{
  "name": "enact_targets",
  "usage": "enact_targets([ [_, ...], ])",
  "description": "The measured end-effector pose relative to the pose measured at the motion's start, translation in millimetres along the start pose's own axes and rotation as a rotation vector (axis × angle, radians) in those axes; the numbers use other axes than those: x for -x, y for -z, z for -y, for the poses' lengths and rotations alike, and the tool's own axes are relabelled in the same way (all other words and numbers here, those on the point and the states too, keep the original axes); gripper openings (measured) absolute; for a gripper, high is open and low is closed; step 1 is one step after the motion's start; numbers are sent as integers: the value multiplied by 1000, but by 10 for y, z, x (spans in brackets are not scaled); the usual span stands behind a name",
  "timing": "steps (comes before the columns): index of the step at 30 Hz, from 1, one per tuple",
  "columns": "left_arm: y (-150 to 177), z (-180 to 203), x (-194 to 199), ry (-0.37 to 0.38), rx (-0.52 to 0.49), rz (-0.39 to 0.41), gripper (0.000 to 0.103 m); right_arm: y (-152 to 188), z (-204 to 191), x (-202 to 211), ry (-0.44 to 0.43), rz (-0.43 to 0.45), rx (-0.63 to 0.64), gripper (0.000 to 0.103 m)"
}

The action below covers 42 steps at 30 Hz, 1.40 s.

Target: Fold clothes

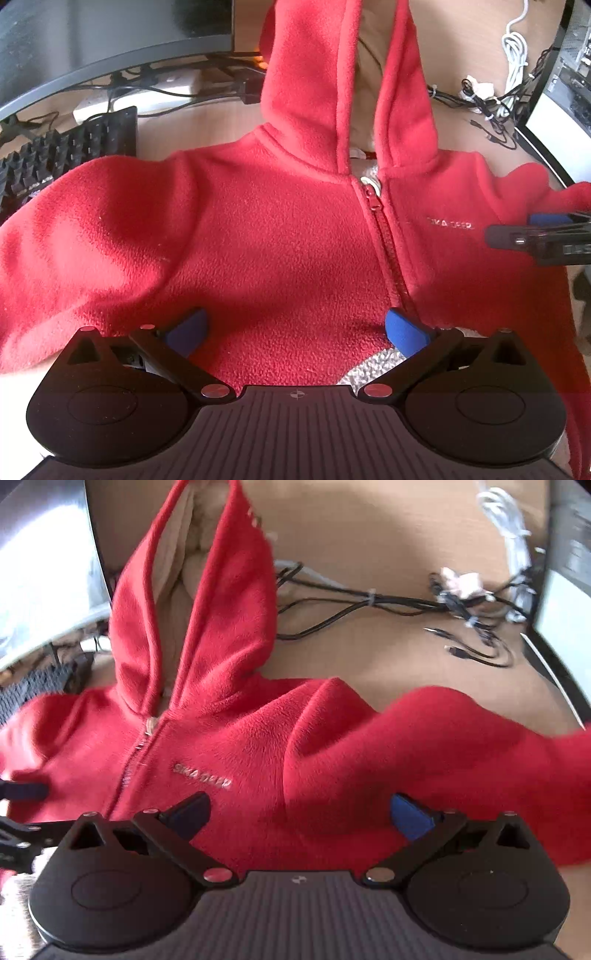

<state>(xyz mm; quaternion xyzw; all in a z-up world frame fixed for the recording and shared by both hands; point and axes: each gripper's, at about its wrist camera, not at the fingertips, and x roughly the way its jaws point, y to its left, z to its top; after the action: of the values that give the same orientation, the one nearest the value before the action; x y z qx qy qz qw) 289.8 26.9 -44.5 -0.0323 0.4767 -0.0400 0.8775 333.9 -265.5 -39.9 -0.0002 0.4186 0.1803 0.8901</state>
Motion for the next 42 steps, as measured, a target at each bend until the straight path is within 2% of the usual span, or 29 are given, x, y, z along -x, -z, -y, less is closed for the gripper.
enact_targets([
  [3, 46, -34, 96, 29, 46, 0, 103, 143, 4, 223, -10, 17, -22, 103],
  [6, 131, -42, 193, 92, 90, -3, 103, 264, 28, 233, -32, -4, -48, 103],
  [8, 197, -21, 208, 92, 73, 3, 103, 322, 25, 165, -27, -19, -43, 103],
  [13, 205, 51, 169, 60, 29, 9, 103, 271, -95, 20, 15, -9, 64, 103],
  [18, 150, -29, 142, 92, 51, 10, 103, 255, -6, 190, 69, 12, 12, 103],
  [22, 174, -111, 163, 137, 67, 20, 103, 418, 364, 660, 146, 131, -138, 103],
  [26, 164, -25, 137, 100, 30, 13, 103, 485, 872, 695, 290, 128, -341, 103],
  [28, 169, 38, 121, 72, -3, 8, 103, 467, 999, 714, 312, 149, -391, 103],
  [33, 208, 109, 106, 36, -68, 4, 103, 371, 1018, 669, 312, 161, -369, 103],
  [35, 213, 102, 110, 36, -69, 1, 103, 338, 999, 646, 310, 153, -363, 103],
  [38, 212, 76, 125, 38, -51, -5, 103, 261, 819, 678, 311, 182, -283, 103],
  [40, 221, 71, 138, 35, -44, -12, 103, 207, 620, 702, 271, 201, -199, 103],
  [42, 235, 67, 150, 31, -43, -16, 103, 166, 405, 675, 175, 186, -122, 103],
])
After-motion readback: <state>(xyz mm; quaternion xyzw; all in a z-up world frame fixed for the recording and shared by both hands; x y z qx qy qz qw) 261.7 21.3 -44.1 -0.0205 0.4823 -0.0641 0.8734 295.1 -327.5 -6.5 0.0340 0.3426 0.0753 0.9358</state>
